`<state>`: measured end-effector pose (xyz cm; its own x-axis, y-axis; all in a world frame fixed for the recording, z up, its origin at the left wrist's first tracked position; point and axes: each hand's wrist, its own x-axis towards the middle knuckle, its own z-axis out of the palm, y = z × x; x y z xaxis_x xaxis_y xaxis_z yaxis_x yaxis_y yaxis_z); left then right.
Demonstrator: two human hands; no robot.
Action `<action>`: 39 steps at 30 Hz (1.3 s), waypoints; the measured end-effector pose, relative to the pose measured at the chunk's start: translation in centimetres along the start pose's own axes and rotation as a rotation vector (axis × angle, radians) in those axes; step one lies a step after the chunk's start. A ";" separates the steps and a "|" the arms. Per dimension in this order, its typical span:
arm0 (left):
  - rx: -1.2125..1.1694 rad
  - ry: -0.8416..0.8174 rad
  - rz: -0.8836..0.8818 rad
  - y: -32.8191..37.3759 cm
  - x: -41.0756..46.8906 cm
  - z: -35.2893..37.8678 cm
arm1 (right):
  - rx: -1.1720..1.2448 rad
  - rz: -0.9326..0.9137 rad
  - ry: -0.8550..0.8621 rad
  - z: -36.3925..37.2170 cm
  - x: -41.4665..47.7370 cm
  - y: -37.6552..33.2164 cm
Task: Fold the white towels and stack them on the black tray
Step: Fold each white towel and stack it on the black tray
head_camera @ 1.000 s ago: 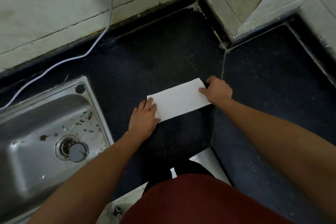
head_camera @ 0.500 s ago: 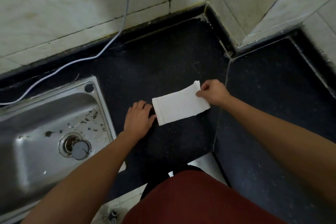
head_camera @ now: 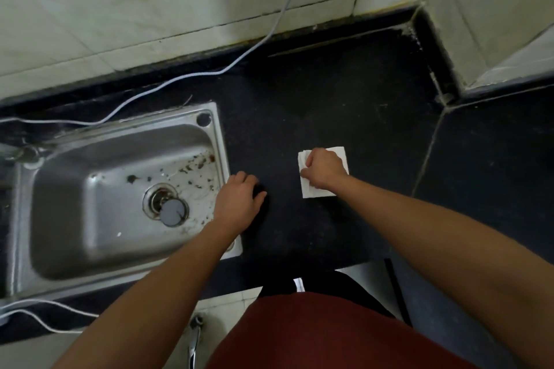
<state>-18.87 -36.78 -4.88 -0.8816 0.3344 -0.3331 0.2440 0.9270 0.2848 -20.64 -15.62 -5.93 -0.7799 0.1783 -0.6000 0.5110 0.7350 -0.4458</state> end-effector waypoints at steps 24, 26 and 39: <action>0.294 -0.250 0.350 7.4 5.5 2.1 | -0.325 -0.250 0.073 -3.8 2.8 6.2; 0.266 -0.255 0.342 7.2 5.5 2.3 | -0.304 -0.259 0.092 -3.9 2.6 6.5; 0.231 -0.243 0.334 7.0 5.4 2.5 | -0.235 -0.368 0.215 -0.8 -4.5 12.6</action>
<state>-20.95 -28.11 -6.91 -0.6264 0.6249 -0.4661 0.6056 0.7665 0.2138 -10.99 -6.62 -8.31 -0.9632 -0.0078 -0.2685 0.1114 0.8980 -0.4257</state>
